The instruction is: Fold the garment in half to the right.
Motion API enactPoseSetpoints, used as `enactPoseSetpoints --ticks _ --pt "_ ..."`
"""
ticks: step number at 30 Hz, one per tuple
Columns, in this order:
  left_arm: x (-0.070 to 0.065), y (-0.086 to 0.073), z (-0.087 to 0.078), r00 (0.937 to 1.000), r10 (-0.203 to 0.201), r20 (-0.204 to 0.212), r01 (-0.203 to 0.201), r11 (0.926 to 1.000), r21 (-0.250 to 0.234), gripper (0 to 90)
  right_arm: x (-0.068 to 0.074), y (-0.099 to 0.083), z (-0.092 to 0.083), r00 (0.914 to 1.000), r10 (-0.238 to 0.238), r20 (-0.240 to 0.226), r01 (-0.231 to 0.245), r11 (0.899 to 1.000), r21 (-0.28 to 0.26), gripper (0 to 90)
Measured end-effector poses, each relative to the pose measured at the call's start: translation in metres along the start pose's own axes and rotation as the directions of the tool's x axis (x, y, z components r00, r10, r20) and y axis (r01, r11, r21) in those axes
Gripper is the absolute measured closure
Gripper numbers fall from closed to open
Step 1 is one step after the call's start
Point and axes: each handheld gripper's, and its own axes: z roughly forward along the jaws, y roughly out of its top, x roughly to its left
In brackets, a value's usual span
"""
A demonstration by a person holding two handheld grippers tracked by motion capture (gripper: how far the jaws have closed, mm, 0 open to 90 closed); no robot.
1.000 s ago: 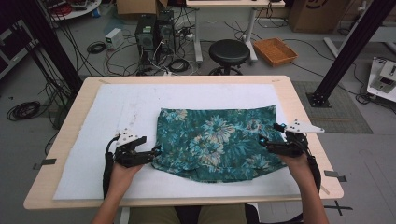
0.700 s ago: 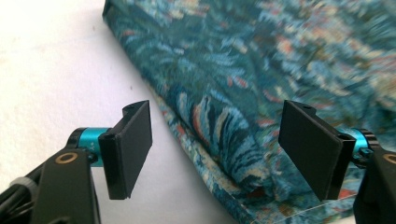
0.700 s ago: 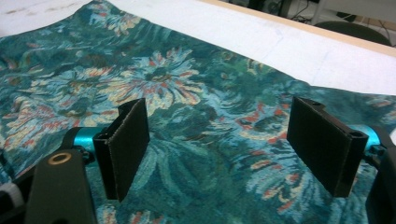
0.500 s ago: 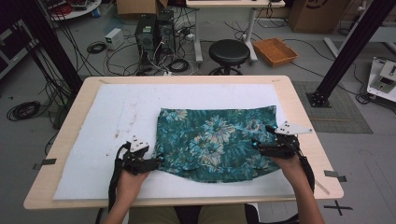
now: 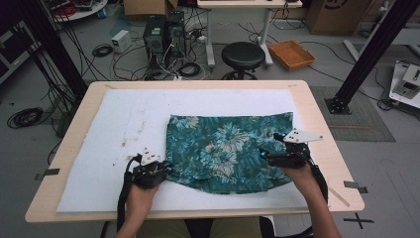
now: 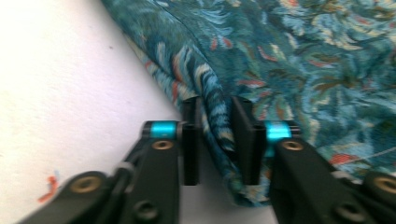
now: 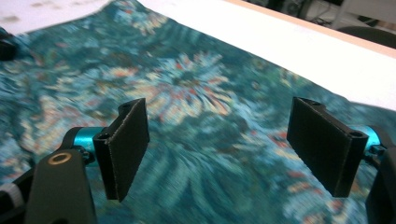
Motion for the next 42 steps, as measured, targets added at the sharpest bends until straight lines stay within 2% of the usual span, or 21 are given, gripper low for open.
enactPoseSetpoints --ticks 3,5,7,11,14,19,21,24,28,31,34,39,42 --pt "-0.002 0.000 0.000 0.9999 -0.012 0.006 0.012 0.9999 0.002 83.0 0.009 0.009 0.006 0.9995 -0.010 -0.030 0.010 1.000 -0.014 21.3" --pt "-0.002 0.000 0.000 0.9993 -0.033 0.014 0.033 0.9994 0.004 85.9 0.017 0.016 0.015 0.9979 -0.026 -0.059 0.025 1.000 -0.015 21.3" --pt "-0.001 0.000 -0.001 0.9986 -0.049 0.021 0.049 0.9988 0.005 86.8 0.023 0.024 0.026 0.9947 -0.024 -0.100 0.021 0.999 -0.028 21.3" --pt "-0.001 -0.002 -0.004 0.9967 -0.064 0.050 0.064 0.9979 0.011 87.0 0.032 0.042 0.049 0.9888 -0.037 -0.144 0.032 0.999 -0.037 21.3" --pt "-0.001 -0.004 -0.007 0.9926 -0.086 0.086 0.084 0.9963 0.017 87.0 0.040 0.059 0.066 0.9844 -0.056 -0.167 0.053 0.998 -0.026 21.3" --pt "-0.004 -0.009 -0.012 0.9899 -0.094 0.106 0.092 0.9955 0.022 87.0 0.058 0.085 0.099 0.9755 -0.080 -0.205 0.079 0.997 -0.017 21.3" --pt "-0.003 -0.010 -0.012 0.9881 -0.109 0.108 0.108 0.9940 0.017 87.0 0.066 0.094 0.116 0.9725 -0.091 -0.214 0.094 0.996 0.007 21.3" --pt "-0.002 -0.010 -0.014 0.9880 -0.111 0.107 0.109 0.9938 0.019 87.0 0.077 0.106 0.143 0.9709 -0.102 -0.217 0.112 0.993 0.035 21.3" --pt "-0.002 -0.010 -0.015 0.9900 -0.100 0.099 0.098 0.9949 0.024 87.0 0.089 0.122 0.176 0.9694 -0.117 -0.216 0.135 0.988 0.072 21.4" --pt "-0.002 -0.010 -0.014 0.9911 -0.093 0.096 0.091 0.9956 0.022 87.0 0.097 0.129 0.200 0.9695 -0.108 -0.220 0.132 0.986 0.100 21.4" --pt "-0.002 -0.010 -0.014 0.9909 -0.091 0.099 0.089 0.9957 0.024 87.0 0.104 0.130 0.221 0.9695 -0.124 -0.211 0.150 0.982 0.114 22.0" --pt "-0.001 -0.011 -0.014 0.9899 -0.096 0.105 0.094 0.9953 0.020 86.9 0.110 0.125 0.252 0.9709 -0.122 -0.206 0.164 0.966 0.201 25.8" --pt "-0.001 -0.011 -0.014 0.9893 -0.097 0.109 0.095 0.9952 0.022 86.9 0.115 0.121 0.264 0.9713 -0.115 -0.208 0.161 0.962 0.221 30.9"
